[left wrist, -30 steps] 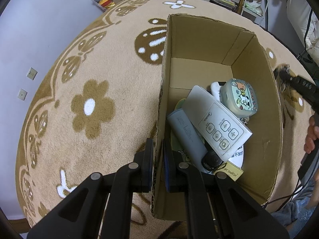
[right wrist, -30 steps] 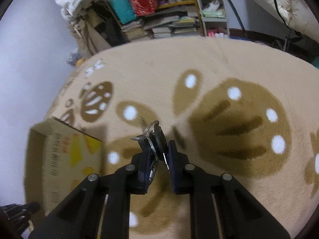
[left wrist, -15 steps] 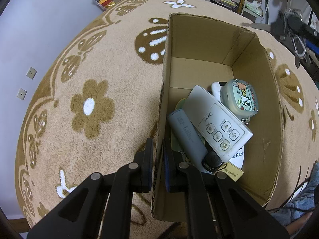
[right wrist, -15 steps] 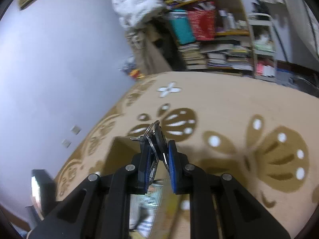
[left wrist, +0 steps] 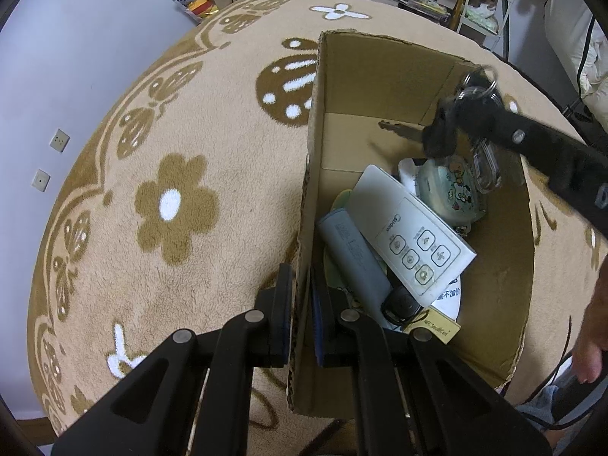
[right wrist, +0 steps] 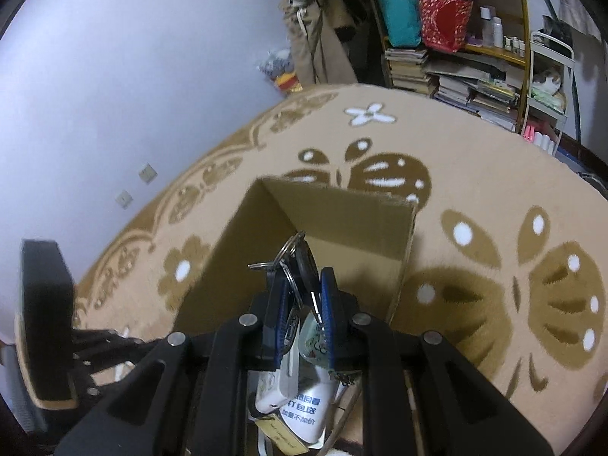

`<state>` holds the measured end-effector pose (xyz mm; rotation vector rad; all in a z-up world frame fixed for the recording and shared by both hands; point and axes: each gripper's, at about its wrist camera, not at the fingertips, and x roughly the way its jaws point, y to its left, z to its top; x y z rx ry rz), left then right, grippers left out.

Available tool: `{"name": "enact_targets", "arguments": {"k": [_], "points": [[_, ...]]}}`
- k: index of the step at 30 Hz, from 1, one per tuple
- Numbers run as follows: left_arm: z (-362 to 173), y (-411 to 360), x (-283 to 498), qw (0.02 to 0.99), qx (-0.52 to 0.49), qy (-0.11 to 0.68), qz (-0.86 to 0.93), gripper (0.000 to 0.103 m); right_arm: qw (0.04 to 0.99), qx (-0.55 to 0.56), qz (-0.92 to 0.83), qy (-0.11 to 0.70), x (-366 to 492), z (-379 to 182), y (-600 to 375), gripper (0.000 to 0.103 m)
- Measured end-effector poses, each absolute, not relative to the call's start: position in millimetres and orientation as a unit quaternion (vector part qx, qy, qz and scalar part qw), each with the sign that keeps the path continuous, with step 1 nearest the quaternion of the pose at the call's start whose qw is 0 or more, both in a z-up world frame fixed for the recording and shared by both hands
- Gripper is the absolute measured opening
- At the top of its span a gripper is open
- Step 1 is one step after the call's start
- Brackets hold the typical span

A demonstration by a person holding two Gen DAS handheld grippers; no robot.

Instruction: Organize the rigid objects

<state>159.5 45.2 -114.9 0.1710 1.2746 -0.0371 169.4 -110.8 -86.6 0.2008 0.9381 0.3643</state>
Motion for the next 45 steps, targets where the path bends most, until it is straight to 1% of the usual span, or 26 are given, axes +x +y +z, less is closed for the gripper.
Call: {"name": "enact_targets", "arguments": {"k": [4,11,14,15,16,17,19,21,23,24,26,28,29,31,32,33,34,35,36,37,41,43,45], "points": [[-113,45,158,0.802,0.080,0.592,-0.017,0.009,0.867,0.090,0.169,0.459,170,-92,-109,0.018],[-110,47,156,0.805,0.076,0.589,-0.019,0.009,0.871,0.091,0.165,0.453,166,-88,-109,0.018],[-109,48,156,0.806,0.074,0.588,-0.020,0.009,0.870,0.090,0.163,0.457,166,-88,-110,0.020],[-109,48,156,0.806,0.074,0.587,-0.019,0.009,0.870,0.091,0.161,0.457,165,-87,-111,0.024],[-109,48,155,0.807,0.074,0.586,-0.019,0.009,0.870,0.091,0.159,0.458,164,-87,-112,0.032],[-108,48,155,0.807,0.074,0.585,-0.020,0.009,0.870,0.092,0.159,0.458,164,-86,-113,0.036],[-105,47,154,0.812,0.074,0.579,-0.022,0.009,0.870,0.094,0.161,0.456,161,-84,-113,0.049],[-100,47,154,0.819,0.069,0.569,-0.026,0.009,0.873,0.092,0.159,0.452,158,-80,-114,0.055],[-96,48,153,0.822,0.062,0.565,-0.026,0.010,0.875,0.089,0.158,0.449,154,-77,-115,0.057],[-95,48,152,0.822,0.060,0.565,-0.024,0.011,0.875,0.087,0.156,0.449,151,-76,-115,0.059],[-94,49,151,0.819,0.061,0.571,-0.017,0.014,0.877,0.083,0.150,0.449,147,-74,-116,0.068],[-93,50,148,0.819,0.064,0.570,-0.012,0.015,0.877,0.079,0.142,0.452,140,-71,-118,0.081],[-91,49,147,0.821,0.067,0.567,-0.011,0.016,0.877,0.077,0.140,0.454,137,-69,-119,0.084],[-85,49,143,0.826,0.069,0.559,-0.010,0.018,0.880,0.073,0.140,0.448,127,-64,-122,0.094],[-83,49,141,0.829,0.067,0.555,-0.010,0.023,0.883,0.068,0.136,0.444,121,-60,-124,0.096],[-79,49,139,0.833,0.062,0.550,-0.009,0.030,0.885,0.065,0.131,0.441,117,-57,-126,0.099],[-77,50,138,0.835,0.059,0.547,-0.007,0.042,0.887,0.063,0.128,0.439,114,-54,-128,0.101],[-73,50,135,0.839,0.055,0.542,-0.002,0.050,0.890,0.060,0.122,0.436,110,-50,-130,0.102],[-70,50,133,0.843,0.053,0.536,0.000,0.065,0.892,0.059,0.118,0.433,109,-47,-132,0.102],[-67,49,130,0.848,0.048,0.527,0.001,0.075,0.897,0.053,0.112,0.424,103,-42,-134,0.103],[-54,41,120,0.864,0.036,0.502,-0.017,0.088,0.913,0.020,0.079,0.399,86,-30,-136,0.103],[-49,36,115,0.872,0.044,0.488,-0.009,0.097,0.916,0.035,0.070,0.393,78,-26,-145,0.103],[-46,33,109,0.878,0.057,0.475,0.006,0.100,0.916,0.057,0.070,0.390,72,-23,-153,0.103]]}}
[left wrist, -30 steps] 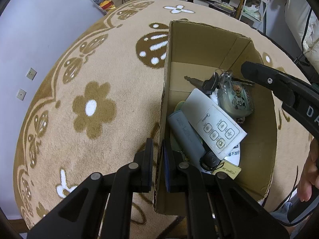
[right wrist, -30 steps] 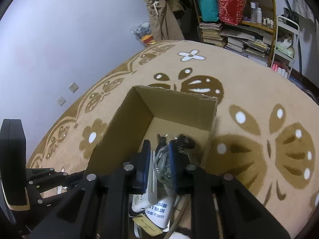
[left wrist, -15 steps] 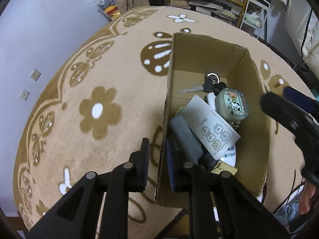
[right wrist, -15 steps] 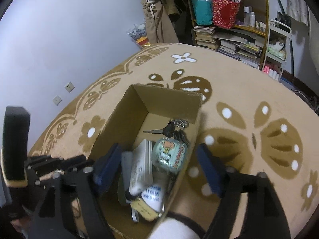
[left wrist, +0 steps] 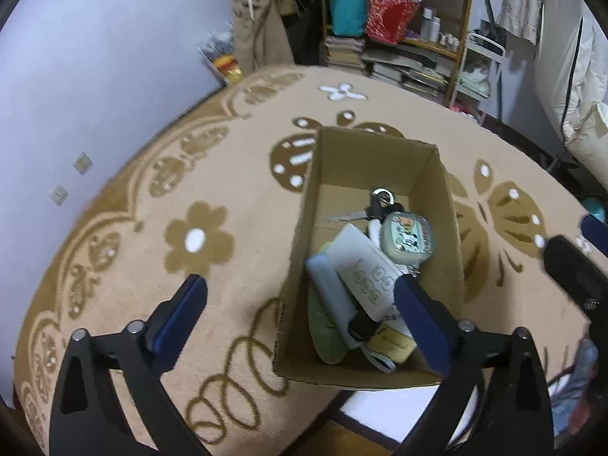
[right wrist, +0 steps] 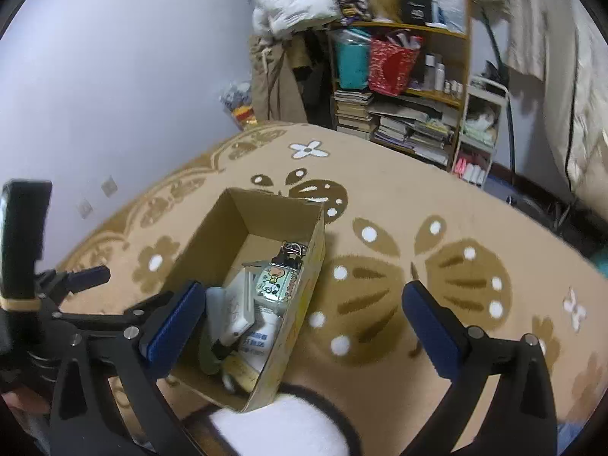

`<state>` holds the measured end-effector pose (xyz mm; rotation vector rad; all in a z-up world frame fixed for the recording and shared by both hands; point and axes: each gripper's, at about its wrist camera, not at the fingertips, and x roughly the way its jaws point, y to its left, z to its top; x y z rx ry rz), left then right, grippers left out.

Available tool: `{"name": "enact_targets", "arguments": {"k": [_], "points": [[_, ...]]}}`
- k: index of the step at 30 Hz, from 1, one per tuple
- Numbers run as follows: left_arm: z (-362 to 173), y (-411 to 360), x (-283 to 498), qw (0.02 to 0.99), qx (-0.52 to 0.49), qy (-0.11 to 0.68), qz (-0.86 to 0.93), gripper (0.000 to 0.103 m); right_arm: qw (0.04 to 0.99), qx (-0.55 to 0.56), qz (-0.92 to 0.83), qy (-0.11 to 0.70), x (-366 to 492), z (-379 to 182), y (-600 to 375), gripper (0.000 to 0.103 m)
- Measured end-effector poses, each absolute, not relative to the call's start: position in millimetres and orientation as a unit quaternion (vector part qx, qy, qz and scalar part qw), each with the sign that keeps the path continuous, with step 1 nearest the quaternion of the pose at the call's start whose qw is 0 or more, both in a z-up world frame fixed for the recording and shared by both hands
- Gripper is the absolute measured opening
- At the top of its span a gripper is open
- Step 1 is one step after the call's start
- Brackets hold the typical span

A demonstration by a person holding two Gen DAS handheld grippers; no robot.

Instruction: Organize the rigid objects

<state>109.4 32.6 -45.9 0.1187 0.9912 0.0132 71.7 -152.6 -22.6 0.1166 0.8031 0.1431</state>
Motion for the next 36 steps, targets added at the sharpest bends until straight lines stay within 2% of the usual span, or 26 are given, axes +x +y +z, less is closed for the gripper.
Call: {"name": "enact_targets", "arguments": {"k": [8,16,25,36], "points": [[-31,30,83,0.894,0.072,0.441,0.004,0.101,0.926,0.116,0.055,0.356,29,0,-182,0.103],[2,30,41,0.926,0.062,0.373,-0.006,0.101,0.937,0.095,0.030,0.334,-8,10,-187,0.103],[14,29,2,0.938,0.081,0.338,-0.013,0.101,0.943,0.080,0.006,0.323,-39,11,-189,0.103],[17,43,-29,0.947,0.053,0.316,-0.005,0.101,0.946,0.071,0.009,0.315,-64,4,-193,0.103]]}}
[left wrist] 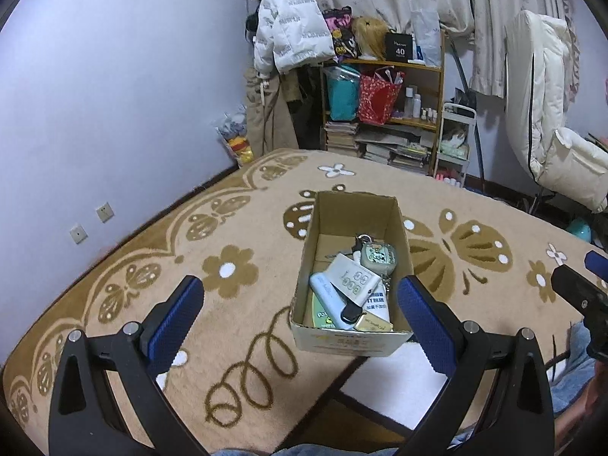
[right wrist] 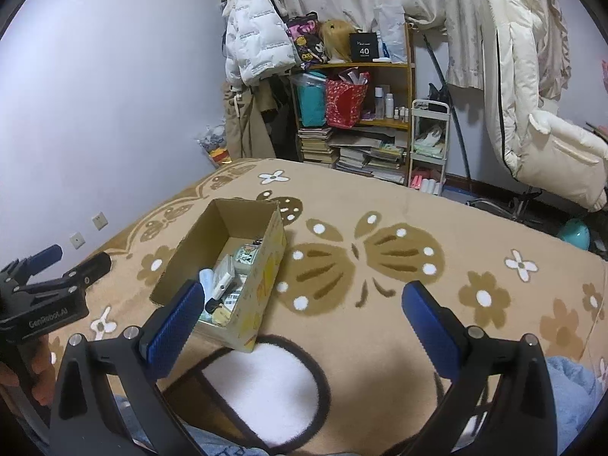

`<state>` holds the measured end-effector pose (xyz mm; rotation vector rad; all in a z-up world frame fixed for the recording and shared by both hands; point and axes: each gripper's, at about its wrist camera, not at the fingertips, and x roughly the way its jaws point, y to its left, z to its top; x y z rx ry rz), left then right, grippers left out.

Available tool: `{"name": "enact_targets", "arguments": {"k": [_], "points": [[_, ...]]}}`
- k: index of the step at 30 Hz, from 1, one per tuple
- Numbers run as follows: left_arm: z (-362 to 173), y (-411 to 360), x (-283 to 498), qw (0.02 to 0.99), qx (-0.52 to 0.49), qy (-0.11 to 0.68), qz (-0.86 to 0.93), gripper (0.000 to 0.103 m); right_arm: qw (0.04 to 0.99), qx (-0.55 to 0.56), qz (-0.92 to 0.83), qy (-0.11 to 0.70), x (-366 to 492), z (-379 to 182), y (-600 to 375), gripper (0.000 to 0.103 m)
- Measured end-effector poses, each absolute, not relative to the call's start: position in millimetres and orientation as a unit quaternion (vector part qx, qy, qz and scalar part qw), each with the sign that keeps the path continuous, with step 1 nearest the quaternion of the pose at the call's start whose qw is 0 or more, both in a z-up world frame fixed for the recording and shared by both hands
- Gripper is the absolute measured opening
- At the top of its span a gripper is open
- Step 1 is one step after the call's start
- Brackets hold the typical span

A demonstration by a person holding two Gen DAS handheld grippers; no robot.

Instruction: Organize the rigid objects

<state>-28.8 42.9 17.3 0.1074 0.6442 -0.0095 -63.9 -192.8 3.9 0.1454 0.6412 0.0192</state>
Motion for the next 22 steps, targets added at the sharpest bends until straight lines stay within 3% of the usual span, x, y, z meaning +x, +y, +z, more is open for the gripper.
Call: {"name": "enact_targets", "arguments": {"k": [22], "points": [[20,33,-38,0.948,0.067,0.311,-0.017,0.101,0.945,0.068,-0.006,0.319,-70,5,-206,0.103]]}}
